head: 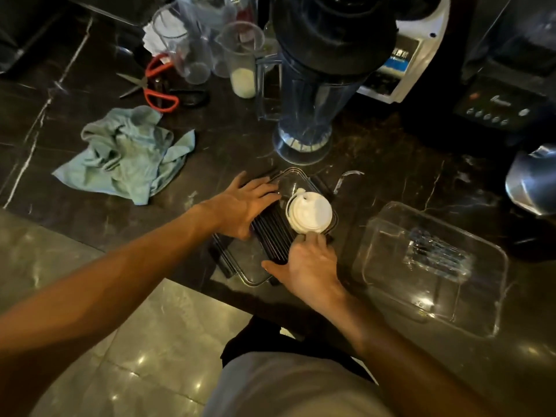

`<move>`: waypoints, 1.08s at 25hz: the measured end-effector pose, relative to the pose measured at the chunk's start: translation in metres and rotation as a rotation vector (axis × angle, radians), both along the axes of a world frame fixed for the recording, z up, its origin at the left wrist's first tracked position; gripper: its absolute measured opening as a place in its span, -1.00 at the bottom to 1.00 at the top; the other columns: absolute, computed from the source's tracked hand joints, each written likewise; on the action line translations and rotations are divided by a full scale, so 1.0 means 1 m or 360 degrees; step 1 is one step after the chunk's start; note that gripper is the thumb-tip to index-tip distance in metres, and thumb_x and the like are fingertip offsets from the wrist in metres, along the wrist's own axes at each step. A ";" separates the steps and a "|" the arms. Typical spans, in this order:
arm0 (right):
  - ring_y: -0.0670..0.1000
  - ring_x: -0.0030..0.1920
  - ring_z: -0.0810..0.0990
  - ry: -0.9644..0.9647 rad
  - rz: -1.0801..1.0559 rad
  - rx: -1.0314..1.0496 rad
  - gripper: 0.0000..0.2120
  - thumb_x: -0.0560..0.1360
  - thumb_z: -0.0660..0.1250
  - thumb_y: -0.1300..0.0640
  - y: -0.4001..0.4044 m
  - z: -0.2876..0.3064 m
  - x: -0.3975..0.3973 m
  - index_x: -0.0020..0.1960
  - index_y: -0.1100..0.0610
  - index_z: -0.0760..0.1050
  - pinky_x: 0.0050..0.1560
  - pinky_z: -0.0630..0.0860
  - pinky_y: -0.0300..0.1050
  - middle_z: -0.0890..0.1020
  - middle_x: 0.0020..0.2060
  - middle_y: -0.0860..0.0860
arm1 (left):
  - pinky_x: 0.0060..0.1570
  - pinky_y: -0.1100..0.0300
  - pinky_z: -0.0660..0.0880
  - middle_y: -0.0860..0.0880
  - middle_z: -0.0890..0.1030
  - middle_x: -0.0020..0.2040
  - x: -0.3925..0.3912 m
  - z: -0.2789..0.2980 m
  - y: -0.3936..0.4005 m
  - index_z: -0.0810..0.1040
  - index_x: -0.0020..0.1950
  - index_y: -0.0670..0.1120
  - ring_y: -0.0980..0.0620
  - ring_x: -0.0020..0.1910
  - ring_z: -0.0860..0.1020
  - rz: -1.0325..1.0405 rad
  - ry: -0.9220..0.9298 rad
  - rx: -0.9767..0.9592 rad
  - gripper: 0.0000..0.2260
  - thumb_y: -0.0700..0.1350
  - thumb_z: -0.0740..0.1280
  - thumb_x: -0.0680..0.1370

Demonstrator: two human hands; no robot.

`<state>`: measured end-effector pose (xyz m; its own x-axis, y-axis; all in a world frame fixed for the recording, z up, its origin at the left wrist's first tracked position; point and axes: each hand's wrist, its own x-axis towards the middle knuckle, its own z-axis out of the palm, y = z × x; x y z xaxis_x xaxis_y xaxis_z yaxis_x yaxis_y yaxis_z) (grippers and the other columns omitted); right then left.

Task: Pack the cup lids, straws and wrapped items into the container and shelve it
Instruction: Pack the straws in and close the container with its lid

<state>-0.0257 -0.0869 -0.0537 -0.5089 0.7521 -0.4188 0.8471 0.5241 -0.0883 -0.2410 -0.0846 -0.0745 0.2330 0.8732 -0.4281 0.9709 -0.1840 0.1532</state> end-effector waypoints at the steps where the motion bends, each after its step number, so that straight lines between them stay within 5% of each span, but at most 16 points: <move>1: 0.14 0.22 0.51 -0.0006 0.0022 0.0085 -0.19 0.41 0.32 -0.48 -0.003 -0.003 -0.004 0.24 0.22 0.54 0.13 0.49 0.04 0.58 0.16 0.14 | 0.54 -0.36 -0.08 -0.10 0.26 0.62 0.000 -0.003 0.001 0.23 0.63 -0.03 -0.13 0.64 0.12 -0.0031 0.0015 0.0016 -0.10 0.18 0.50 0.38; 5: 0.14 0.14 0.55 -0.0032 0.0017 0.0190 -0.31 0.40 0.43 -0.35 -0.011 -0.014 -0.017 0.20 0.23 0.54 0.07 0.52 0.05 0.60 0.10 0.15 | 0.49 -0.29 0.13 -0.07 0.52 0.34 0.003 -0.007 0.009 0.47 0.45 -0.02 -0.13 0.39 0.44 -0.0136 -0.0005 0.0183 -0.34 0.15 0.46 0.39; 10: 0.12 0.07 0.63 0.0056 -0.0115 0.0073 -0.56 0.47 0.48 -0.10 -0.011 -0.020 -0.027 0.14 0.22 0.57 0.00 0.57 0.00 0.65 0.02 0.12 | 0.38 -0.07 0.25 0.06 0.60 0.24 0.004 -0.004 0.015 0.59 0.22 0.08 -0.01 0.30 0.49 -0.0240 0.0121 0.0128 -0.67 0.18 0.35 0.52; 16: 0.10 0.03 0.70 0.0205 -0.0153 -0.0012 -0.75 0.54 0.44 0.07 0.002 0.002 -0.022 0.16 0.15 0.56 0.04 0.55 -0.05 0.72 0.00 0.08 | 0.36 0.02 0.31 0.11 0.65 0.09 0.007 0.017 0.012 0.58 0.13 0.11 0.06 0.19 0.58 -0.0135 -0.0026 -0.0004 -0.78 0.15 0.35 0.54; 21: 0.11 0.07 0.72 0.0329 -0.0187 -0.0060 -0.66 0.55 0.42 0.04 0.037 0.058 0.019 0.28 0.06 0.46 0.06 0.57 -0.01 0.72 0.03 0.04 | 0.03 0.15 0.51 0.08 0.68 -0.07 0.039 0.077 0.027 0.58 0.13 0.10 0.05 -0.06 0.66 -0.0100 -0.0069 0.0151 -0.77 0.18 0.30 0.57; 27: 0.16 0.09 0.68 0.0090 -0.0157 0.0115 -0.75 0.53 0.36 0.02 0.095 0.091 0.146 0.18 0.03 0.48 0.12 0.50 0.02 0.71 0.02 0.06 | -0.09 0.09 0.44 -0.02 0.70 0.03 0.166 0.107 0.079 0.55 0.16 0.06 -0.09 0.03 0.68 -0.0273 -0.0109 0.0191 -0.77 0.07 0.32 0.54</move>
<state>0.1201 0.0077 0.0372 -0.4524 0.8267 -0.3345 0.8895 0.4454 -0.1024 -0.0754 -0.0054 0.0325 0.4076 0.8621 -0.3012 0.9118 -0.3665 0.1849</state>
